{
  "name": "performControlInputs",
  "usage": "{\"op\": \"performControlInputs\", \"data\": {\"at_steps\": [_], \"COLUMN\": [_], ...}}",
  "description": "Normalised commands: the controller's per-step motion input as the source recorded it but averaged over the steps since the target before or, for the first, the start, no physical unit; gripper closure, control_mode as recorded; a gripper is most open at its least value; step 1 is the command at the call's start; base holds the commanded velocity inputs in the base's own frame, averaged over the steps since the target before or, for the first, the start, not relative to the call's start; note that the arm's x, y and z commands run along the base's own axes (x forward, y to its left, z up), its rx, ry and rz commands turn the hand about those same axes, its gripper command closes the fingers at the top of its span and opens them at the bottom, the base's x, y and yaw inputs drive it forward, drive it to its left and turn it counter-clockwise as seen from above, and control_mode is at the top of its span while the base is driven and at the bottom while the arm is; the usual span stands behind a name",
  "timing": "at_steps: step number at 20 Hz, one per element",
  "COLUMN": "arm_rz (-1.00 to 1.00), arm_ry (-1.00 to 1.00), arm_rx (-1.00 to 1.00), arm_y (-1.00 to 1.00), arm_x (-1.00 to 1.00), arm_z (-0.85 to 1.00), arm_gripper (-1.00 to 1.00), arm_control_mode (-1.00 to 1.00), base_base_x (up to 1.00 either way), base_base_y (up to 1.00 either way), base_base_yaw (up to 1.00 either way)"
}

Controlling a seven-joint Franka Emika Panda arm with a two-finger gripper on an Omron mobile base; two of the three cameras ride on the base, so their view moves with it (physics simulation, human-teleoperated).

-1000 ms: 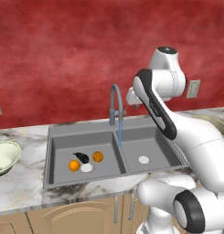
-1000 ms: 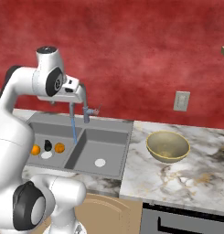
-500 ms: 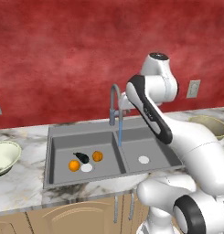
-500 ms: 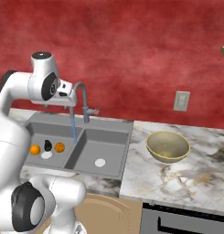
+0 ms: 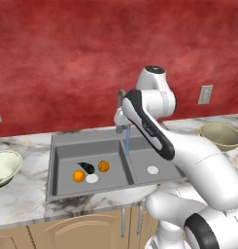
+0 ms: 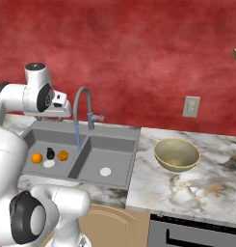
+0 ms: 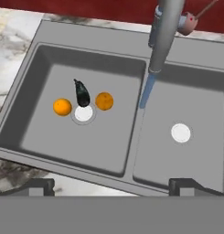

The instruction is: Pick the oranges from the sink and place them in one bowl. Place the eggplant in the other bowl. Then turn off the sink faucet.

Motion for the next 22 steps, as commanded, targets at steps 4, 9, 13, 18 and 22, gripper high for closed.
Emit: {"op": "performControlInputs", "data": {"at_steps": [4, 9, 13, 18, 22], "arm_rz": [0.07, 0.04, 0.00, 0.00, 0.00], "arm_ry": [0.07, 0.09, 0.06, 0.08, 0.09], "arm_rx": [0.00, 0.03, 0.01, 0.00, 0.00], "arm_y": [0.29, 0.22, 0.27, 0.39, 0.46], "arm_x": [0.03, 0.01, 0.03, 0.06, 0.17], "arm_z": [-0.32, -0.37, -0.33, -0.40, -0.36], "arm_gripper": [-1.00, -1.00, -1.00, -1.00, -1.00], "arm_control_mode": [-1.00, -1.00, -1.00, -1.00, -1.00], "base_base_x": [0.00, 0.00, 0.00, 0.00, 0.00], "base_base_y": [0.00, 0.00, 0.00, 0.00, 0.00], "base_base_yaw": [0.00, 0.00, 0.00, 0.00, 0.00]}}
